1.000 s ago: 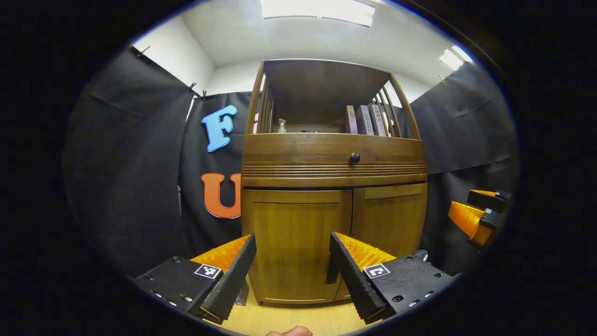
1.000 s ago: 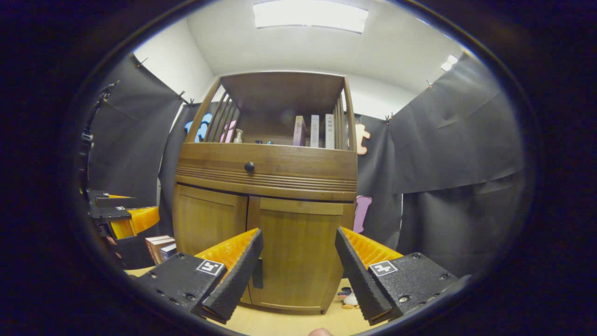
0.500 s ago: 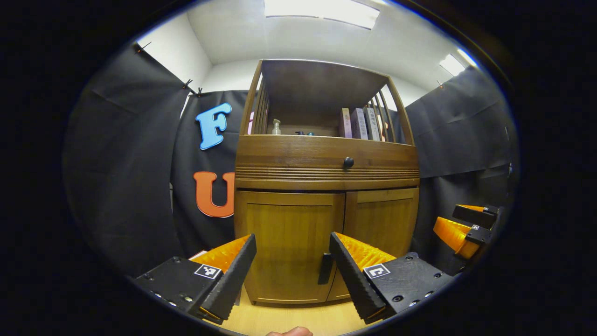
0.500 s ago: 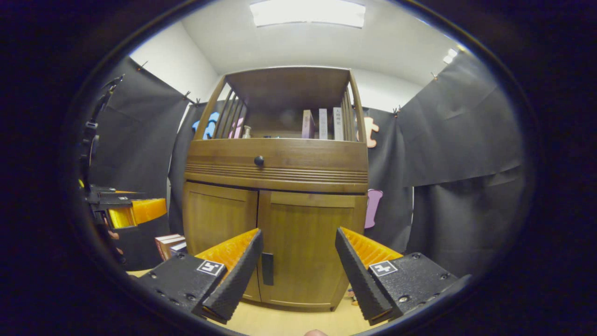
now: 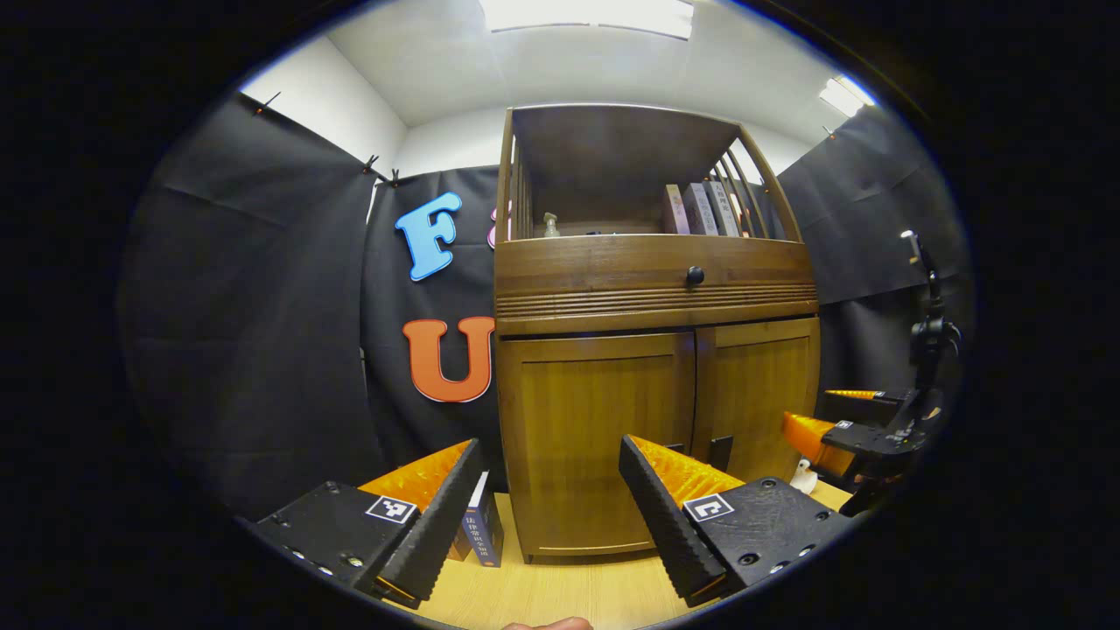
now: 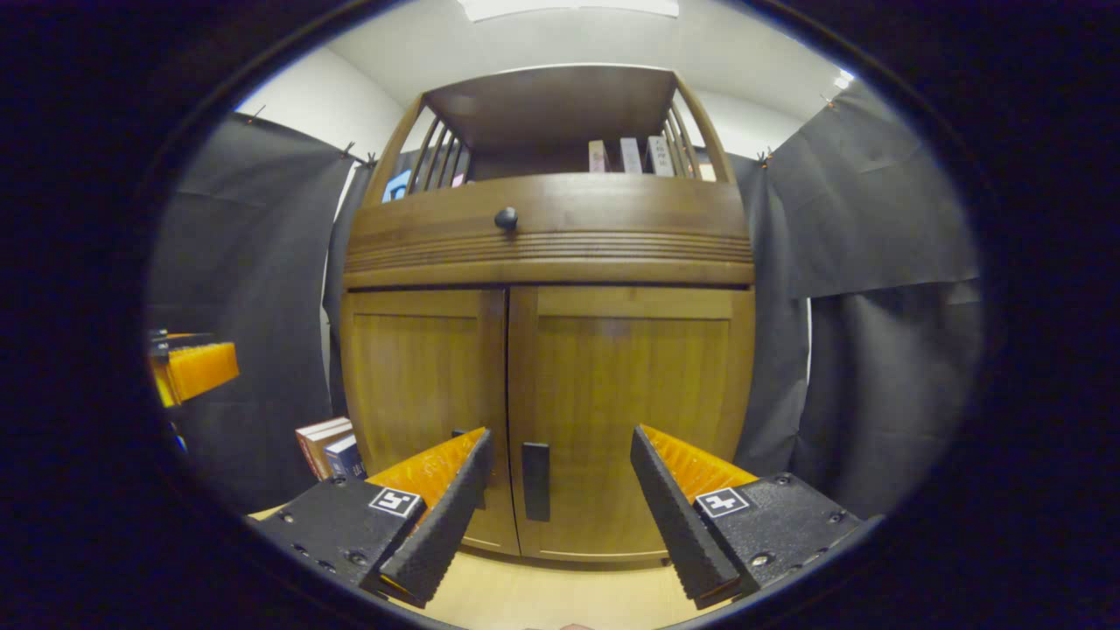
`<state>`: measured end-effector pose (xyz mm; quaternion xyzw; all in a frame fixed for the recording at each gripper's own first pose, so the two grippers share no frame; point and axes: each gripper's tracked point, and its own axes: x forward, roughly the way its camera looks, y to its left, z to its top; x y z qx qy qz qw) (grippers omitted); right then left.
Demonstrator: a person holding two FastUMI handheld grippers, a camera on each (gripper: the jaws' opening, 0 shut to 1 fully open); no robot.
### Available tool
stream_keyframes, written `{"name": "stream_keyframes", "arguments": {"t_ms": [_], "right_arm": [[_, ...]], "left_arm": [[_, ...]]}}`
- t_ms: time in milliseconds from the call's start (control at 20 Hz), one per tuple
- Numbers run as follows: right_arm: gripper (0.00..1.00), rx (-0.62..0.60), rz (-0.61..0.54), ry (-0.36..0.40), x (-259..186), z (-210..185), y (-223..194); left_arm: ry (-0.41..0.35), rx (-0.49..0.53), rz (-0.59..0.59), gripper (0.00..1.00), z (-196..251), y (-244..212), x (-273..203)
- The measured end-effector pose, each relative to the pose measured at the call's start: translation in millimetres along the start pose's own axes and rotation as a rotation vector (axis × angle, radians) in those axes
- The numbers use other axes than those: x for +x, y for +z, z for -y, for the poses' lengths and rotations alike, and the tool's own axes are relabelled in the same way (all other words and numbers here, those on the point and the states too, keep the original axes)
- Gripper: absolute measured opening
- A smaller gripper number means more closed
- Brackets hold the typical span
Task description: Open the right door of the double-door shoe cabinet with the right hand, and open the left door with the left hand.
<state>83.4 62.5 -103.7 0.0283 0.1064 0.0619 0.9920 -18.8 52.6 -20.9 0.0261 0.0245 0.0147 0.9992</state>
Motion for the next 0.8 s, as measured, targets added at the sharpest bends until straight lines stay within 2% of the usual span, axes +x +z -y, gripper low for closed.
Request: {"name": "stream_keyframes", "arguments": {"t_ms": [300, 650, 700, 750, 800], "right_arm": [[0.96, 0.028, -0.123, 0.001, 56.4, -15.4, -54.9], [0.76, 0.031, -0.200, -0.047, 102.9, -8.0, -86.8], [0.75, 0.036, -0.217, -0.040, 106.5, -12.5, -92.9], [0.70, 0.041, -0.234, -0.034, 109.0, -16.1, -98.2], [0.71, 0.044, -0.235, -0.041, 112.7, -16.3, -99.0]], "left_arm": [[0.101, -0.008, -0.007, 0.95, -46.5, -10.2, -3.5], [0.162, -0.028, -0.014, 0.95, -72.2, -23.2, -13.3], [0.167, -0.022, -0.019, 1.00, -72.4, -25.3, -13.8], [0.171, -0.008, -0.019, 0.95, -73.2, -25.7, -14.3], [0.174, 0.009, -0.014, 0.95, -72.1, -23.0, -15.7]]}}
